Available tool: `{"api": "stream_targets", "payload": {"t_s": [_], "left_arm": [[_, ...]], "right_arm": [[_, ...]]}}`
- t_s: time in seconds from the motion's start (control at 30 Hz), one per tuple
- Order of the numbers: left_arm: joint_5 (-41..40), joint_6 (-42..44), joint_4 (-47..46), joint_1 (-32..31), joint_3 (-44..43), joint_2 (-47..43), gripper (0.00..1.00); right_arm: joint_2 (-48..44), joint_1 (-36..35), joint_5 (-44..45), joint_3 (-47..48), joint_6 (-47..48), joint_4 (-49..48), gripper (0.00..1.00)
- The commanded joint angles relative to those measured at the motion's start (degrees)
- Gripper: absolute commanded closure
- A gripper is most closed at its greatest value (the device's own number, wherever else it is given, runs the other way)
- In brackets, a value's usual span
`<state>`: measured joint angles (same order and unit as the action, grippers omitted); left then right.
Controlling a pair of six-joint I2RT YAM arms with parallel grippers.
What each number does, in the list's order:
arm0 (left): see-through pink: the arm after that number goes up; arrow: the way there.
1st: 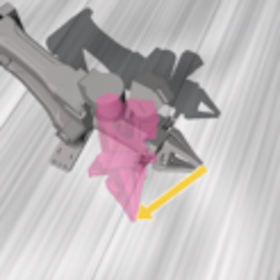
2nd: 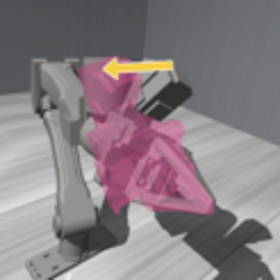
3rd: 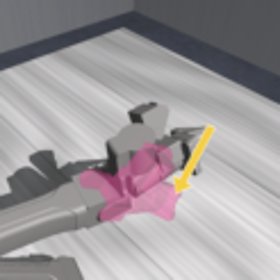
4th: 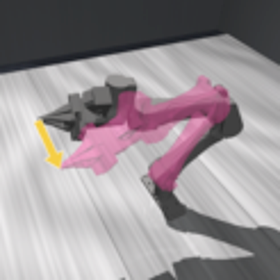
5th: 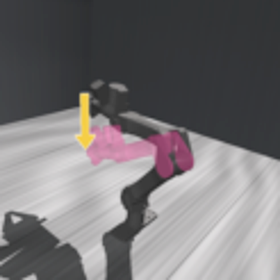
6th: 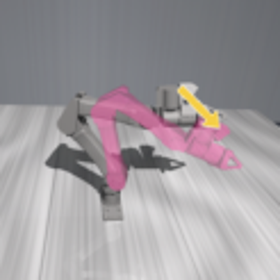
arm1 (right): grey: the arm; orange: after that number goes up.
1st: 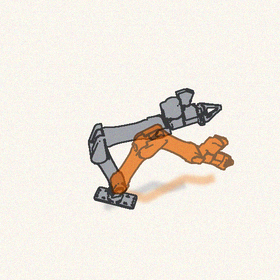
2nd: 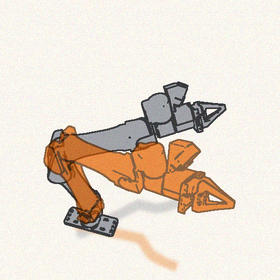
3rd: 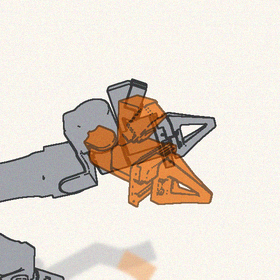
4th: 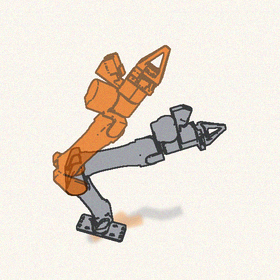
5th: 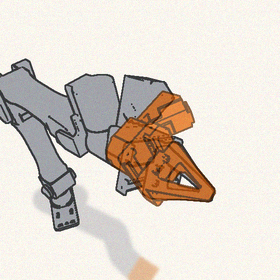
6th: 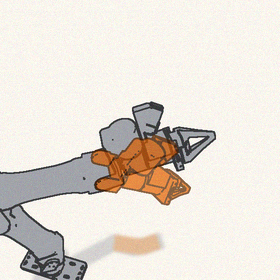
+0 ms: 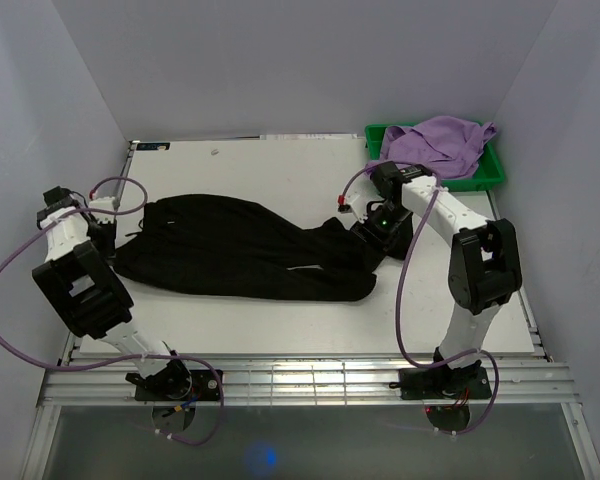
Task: Fold and stack the trousers
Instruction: Flatten the trousers out
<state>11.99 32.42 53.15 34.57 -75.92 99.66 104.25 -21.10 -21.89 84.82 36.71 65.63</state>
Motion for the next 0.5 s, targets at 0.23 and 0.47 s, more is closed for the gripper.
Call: {"api": "stream_targets", "payload": {"t_s": [0.23,0.47], "left_arm": [[-2.52,2.82,-2.7,0.85,4.56,-2.36,0.65],[9.52,4.14,1.52,0.77,0.87,-4.56,0.38]], "right_arm": [[-11.25,6.77,2.12,-10.98,-1.73,-9.72,0.24],[-14.86,8.45,8.42,-23.28,-8.66,-30.0,0.23]]}}
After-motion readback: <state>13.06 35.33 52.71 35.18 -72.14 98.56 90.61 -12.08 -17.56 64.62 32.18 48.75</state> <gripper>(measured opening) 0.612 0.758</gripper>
